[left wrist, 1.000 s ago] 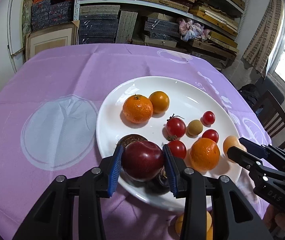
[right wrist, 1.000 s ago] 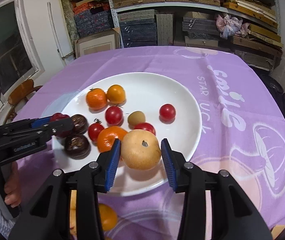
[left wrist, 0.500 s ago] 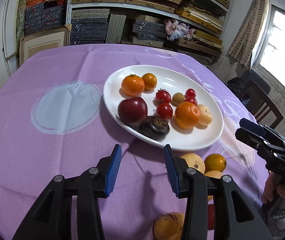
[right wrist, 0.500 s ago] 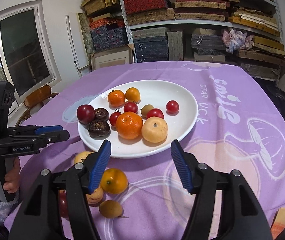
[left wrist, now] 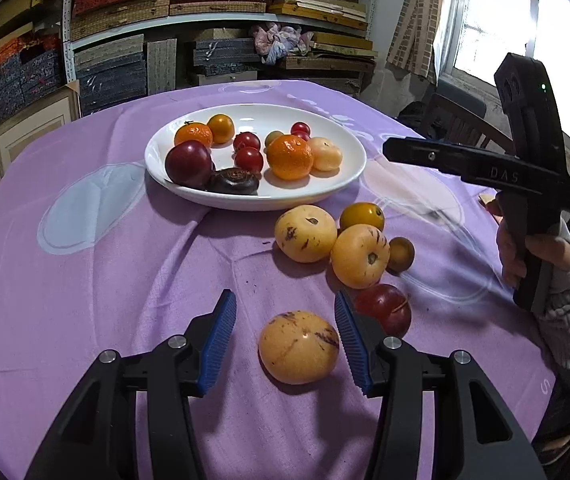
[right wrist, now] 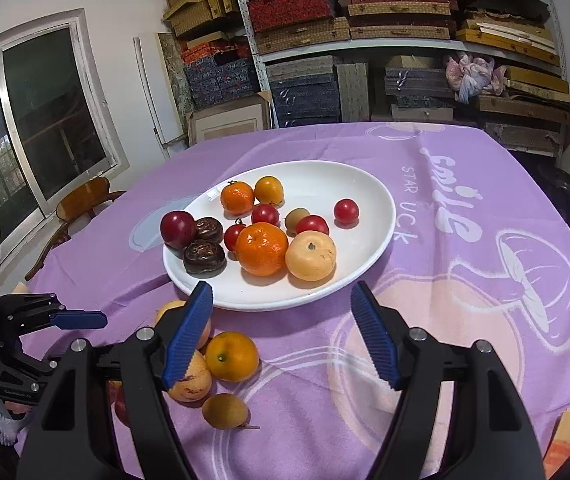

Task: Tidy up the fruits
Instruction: 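Close the left tool on a yellow speckled fruit while the right tool grasps a small brown fruit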

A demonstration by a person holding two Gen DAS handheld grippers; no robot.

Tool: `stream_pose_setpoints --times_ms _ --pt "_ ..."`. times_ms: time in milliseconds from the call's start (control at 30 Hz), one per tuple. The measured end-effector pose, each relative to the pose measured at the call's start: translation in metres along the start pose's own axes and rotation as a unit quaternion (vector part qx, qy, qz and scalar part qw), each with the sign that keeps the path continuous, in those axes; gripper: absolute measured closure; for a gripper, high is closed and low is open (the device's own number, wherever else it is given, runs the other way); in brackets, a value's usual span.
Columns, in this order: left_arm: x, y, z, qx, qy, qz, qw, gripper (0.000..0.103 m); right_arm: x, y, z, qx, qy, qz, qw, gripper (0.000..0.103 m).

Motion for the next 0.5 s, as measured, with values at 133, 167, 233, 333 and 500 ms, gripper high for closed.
stream_pose_setpoints --times_ms 133,167,233,333,500 --pt "-0.007 0.008 -0.007 0.019 -0.001 -0.016 0.9997 0.052 0.005 0.014 0.014 0.009 0.002 0.010 1.000 0.031" --pt "-0.008 0.011 -0.009 0.027 0.002 -0.020 0.9994 0.052 0.006 0.020 0.016 0.017 0.005 0.013 1.000 0.031" --pt "-0.010 0.015 -0.014 0.036 -0.003 -0.024 0.9990 0.052 0.008 0.031 0.020 0.034 0.011 0.019 0.999 0.031" --pt "-0.006 0.016 -0.020 0.043 -0.002 -0.013 0.9990 0.057 0.012 0.046 0.022 0.058 0.015 0.029 0.998 0.031" --pt "-0.005 0.016 -0.020 0.037 -0.005 -0.008 0.9993 0.057 0.020 0.058 0.018 0.080 0.016 0.045 0.996 0.031"
Point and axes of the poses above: each gripper's, at about its wrist camera, not at the fingertips, and z roughly against the way its jaws point, x to its left, y to its underside, the point moved 2 cm from there along -z, roughly the way its jaws point, and after that the axes turned 6 degrees about x, right-handed, at the moved point
